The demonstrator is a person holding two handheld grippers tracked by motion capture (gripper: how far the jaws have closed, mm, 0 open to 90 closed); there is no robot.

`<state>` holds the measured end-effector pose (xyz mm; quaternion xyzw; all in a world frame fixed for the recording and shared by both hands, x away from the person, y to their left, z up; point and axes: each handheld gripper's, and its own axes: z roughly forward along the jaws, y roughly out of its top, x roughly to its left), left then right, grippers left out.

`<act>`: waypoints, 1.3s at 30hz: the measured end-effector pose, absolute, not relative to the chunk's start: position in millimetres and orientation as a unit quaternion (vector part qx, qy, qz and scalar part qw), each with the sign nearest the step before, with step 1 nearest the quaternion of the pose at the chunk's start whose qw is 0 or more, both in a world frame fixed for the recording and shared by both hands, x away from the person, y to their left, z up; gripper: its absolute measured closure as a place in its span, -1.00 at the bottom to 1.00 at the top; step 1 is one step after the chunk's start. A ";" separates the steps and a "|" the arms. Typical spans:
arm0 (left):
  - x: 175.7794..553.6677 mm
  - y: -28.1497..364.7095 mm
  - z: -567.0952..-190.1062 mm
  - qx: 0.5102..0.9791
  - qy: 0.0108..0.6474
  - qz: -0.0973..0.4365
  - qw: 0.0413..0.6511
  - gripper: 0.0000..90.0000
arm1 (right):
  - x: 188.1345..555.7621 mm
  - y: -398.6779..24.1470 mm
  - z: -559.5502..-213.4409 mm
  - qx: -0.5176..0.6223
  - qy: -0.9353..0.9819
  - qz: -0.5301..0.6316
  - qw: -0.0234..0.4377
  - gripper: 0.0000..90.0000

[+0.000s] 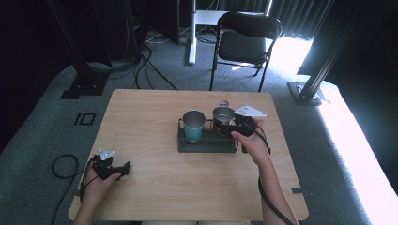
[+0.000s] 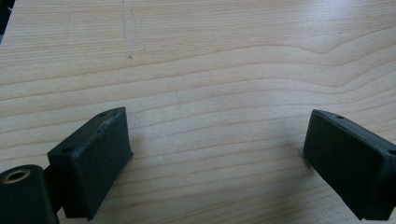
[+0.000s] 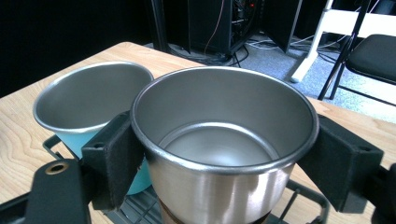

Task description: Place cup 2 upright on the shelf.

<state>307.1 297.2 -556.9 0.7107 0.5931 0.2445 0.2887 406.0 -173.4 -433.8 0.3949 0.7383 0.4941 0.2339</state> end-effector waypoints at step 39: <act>307.1 297.3 -556.8 0.711 0.593 0.244 0.289 -0.82 | 424.3 -158.0 -464.8 0.409 0.735 0.490 0.229 -0.60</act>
